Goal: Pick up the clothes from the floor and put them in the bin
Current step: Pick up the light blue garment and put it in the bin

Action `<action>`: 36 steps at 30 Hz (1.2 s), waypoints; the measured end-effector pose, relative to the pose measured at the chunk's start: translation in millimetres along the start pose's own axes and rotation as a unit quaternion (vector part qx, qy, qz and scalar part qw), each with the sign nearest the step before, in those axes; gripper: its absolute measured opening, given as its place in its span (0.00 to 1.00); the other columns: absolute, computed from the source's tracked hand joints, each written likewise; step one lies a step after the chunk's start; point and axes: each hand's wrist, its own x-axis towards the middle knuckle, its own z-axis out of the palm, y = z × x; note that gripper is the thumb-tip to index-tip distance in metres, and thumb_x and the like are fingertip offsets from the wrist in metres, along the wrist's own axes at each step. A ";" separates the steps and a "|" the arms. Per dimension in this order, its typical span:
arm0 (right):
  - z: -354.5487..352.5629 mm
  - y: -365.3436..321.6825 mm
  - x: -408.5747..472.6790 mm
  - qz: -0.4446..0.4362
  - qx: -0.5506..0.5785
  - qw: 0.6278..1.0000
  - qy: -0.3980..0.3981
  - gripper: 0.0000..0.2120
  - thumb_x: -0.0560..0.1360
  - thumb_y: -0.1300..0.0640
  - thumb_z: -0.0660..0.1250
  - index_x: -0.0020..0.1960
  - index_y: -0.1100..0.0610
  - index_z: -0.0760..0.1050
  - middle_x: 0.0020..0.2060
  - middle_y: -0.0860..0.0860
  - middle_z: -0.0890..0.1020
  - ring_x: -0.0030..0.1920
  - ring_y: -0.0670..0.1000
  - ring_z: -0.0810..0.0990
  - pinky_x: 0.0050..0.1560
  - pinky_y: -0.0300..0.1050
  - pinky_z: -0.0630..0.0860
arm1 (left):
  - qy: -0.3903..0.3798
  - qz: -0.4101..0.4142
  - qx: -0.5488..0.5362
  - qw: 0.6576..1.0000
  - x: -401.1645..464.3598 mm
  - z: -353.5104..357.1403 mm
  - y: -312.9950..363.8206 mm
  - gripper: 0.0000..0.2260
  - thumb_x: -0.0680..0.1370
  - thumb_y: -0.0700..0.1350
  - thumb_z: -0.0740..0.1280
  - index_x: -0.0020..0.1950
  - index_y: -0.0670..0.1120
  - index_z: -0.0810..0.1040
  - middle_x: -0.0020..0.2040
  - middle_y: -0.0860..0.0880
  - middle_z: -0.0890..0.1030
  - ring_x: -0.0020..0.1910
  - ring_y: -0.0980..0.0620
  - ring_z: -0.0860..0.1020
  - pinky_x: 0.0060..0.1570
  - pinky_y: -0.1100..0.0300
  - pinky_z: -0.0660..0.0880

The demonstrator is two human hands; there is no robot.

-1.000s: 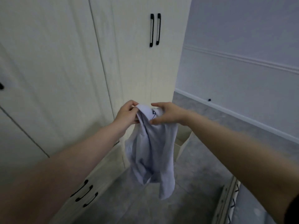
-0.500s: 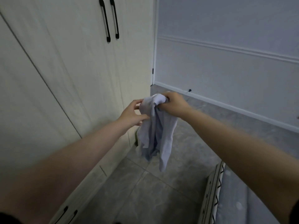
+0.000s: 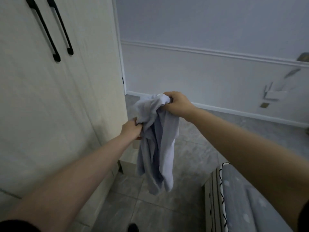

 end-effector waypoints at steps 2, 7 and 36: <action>1.7 9.7 21.1 0.024 -0.010 1.000 0.007 0.12 0.68 0.57 0.74 0.51 0.54 0.82 0.45 0.50 0.83 0.49 0.50 0.79 0.45 0.44 0.75 | -0.016 0.029 -0.011 0.999 30.9 -6.9 13.0 0.11 0.77 0.43 0.59 0.57 0.48 0.76 0.54 0.39 0.82 0.47 0.41 0.82 0.47 0.45 0.83; 31.0 34.3 57.3 0.072 0.066 0.995 0.015 0.21 0.66 0.53 0.77 0.58 0.53 0.80 0.53 0.51 0.84 0.56 0.52 0.82 0.60 0.55 0.78 | -0.045 0.072 -0.023 0.996 82.9 -7.2 42.1 0.15 0.78 0.41 0.58 0.63 0.43 0.75 0.56 0.42 0.79 0.49 0.42 0.81 0.49 0.44 0.82; 115.4 183.5 333.8 0.158 -0.117 0.955 -0.221 0.13 0.74 0.54 0.68 0.57 0.59 0.78 0.53 0.56 0.83 0.51 0.54 0.80 0.51 0.47 0.74 | -0.038 -0.034 0.111 0.992 377.5 15.5 -4.1 0.07 0.75 0.46 0.63 0.50 0.47 0.77 0.50 0.42 0.83 0.50 0.40 0.81 0.51 0.46 0.79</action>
